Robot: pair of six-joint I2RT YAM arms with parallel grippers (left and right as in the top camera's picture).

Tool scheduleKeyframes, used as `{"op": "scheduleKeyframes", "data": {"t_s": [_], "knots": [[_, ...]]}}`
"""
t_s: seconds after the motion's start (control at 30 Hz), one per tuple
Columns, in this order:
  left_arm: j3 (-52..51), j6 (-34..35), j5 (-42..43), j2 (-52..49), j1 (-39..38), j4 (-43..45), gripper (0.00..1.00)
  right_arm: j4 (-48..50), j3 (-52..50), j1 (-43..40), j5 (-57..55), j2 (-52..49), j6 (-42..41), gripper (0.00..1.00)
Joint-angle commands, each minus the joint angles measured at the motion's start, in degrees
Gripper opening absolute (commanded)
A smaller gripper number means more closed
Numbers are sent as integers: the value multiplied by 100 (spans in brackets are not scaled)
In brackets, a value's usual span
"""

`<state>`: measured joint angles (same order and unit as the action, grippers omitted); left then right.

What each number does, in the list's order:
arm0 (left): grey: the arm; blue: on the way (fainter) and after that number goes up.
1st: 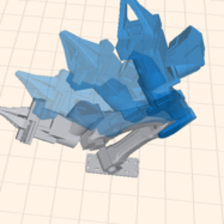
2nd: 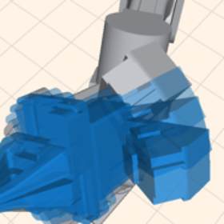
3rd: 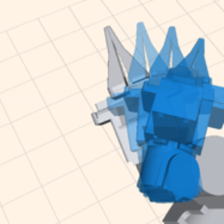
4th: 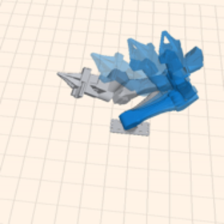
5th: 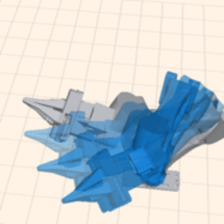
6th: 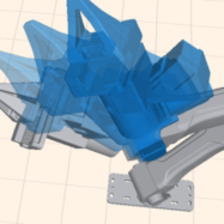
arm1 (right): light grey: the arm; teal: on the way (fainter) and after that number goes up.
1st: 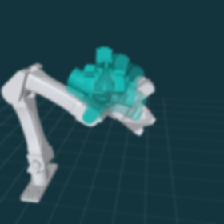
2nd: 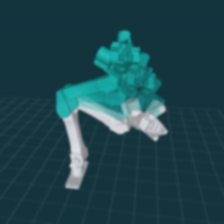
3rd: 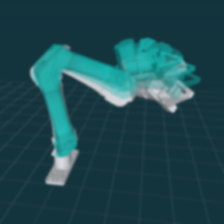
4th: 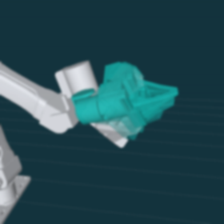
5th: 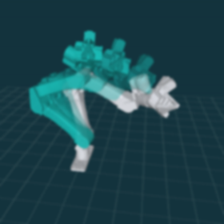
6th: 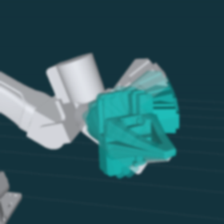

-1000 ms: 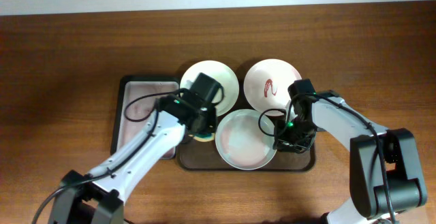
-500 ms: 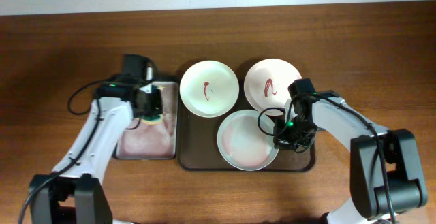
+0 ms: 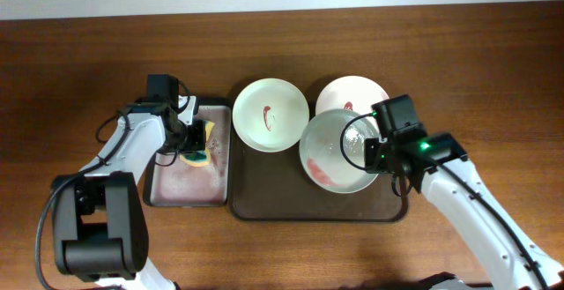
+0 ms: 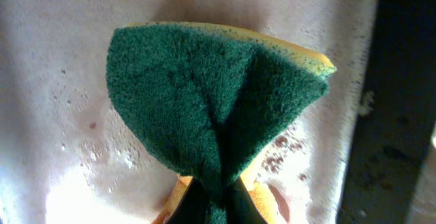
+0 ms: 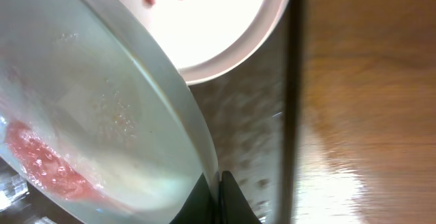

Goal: Clean dirty plates on tray and stack at the side

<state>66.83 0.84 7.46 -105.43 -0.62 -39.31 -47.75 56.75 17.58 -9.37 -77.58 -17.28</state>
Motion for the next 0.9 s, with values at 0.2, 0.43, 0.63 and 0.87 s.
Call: {"op": "scheduleKeyframes", "data": {"t_s": [0.2,0.43,0.63,0.87], "knots": [[-7,-136,-190,-96,15,155,59,328,431,1342,-2608,160,52,4],[-7,-136,-190,-96,15,155,64,369,431,2417,-4061,157,52,4],[-7,-136,-190,-96,15,157,66,369,431,2876,-4863,157,52,4],[-7,-133,-190,-96,15,155,68,433,431,2929,-5132,157,50,4]]}}
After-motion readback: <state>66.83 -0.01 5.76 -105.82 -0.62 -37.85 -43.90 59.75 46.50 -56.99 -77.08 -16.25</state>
